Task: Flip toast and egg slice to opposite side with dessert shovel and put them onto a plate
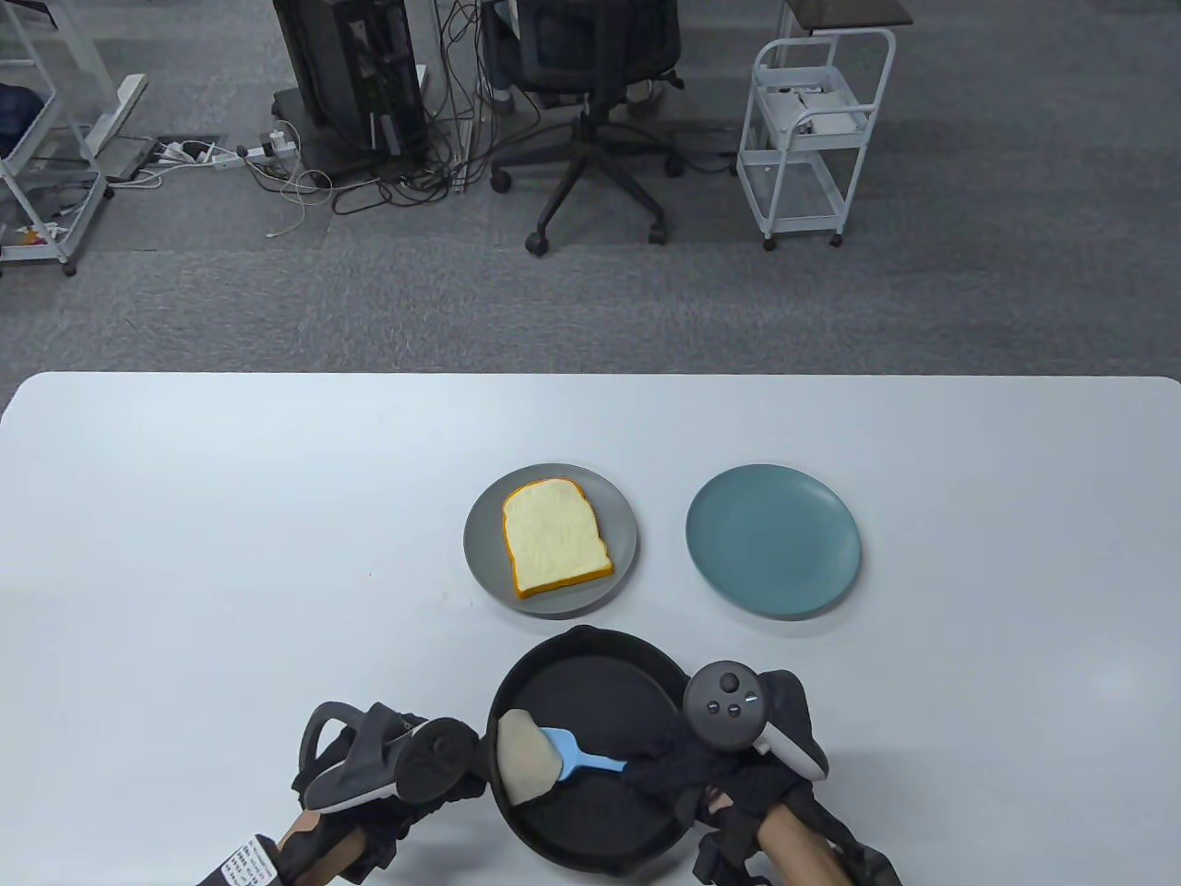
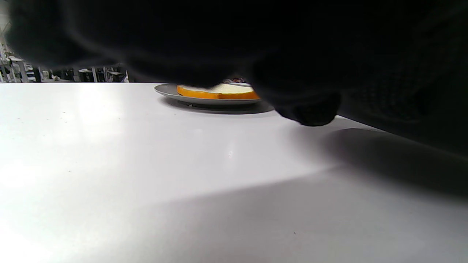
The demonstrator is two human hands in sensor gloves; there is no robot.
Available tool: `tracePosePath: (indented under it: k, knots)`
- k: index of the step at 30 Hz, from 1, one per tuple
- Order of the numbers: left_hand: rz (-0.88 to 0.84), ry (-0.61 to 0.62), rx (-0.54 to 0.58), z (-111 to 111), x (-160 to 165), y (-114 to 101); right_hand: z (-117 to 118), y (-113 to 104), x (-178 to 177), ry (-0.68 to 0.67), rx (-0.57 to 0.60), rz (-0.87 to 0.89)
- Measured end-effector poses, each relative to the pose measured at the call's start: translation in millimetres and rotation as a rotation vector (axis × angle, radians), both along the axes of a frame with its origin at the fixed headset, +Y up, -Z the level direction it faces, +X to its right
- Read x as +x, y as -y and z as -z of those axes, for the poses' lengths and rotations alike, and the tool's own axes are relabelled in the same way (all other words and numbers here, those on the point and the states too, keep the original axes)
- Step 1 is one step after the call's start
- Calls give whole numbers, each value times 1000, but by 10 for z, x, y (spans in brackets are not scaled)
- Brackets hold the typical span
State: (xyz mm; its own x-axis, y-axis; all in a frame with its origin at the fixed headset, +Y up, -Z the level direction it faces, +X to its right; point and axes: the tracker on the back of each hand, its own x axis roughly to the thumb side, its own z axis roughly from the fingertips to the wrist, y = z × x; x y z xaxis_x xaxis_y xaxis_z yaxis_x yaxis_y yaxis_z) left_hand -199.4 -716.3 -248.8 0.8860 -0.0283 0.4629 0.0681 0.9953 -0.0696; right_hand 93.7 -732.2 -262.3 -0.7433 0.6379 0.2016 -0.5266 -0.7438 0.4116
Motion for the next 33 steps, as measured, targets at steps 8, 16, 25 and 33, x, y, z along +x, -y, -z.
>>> tracePosePath:
  k: [8,16,25,33]
  knots:
    - [-14,-11,7,4,-6,-7,16,7,22,18,-5,5]
    - [-20,-23,-15,25,-29,-5,71,46,112,33,-98,152]
    - [-16,-40,-19,47,-68,-16,100,50,199,66,-98,176]
    - [-24,-39,-33,62,-88,-20,142,-29,478,163,-81,332]
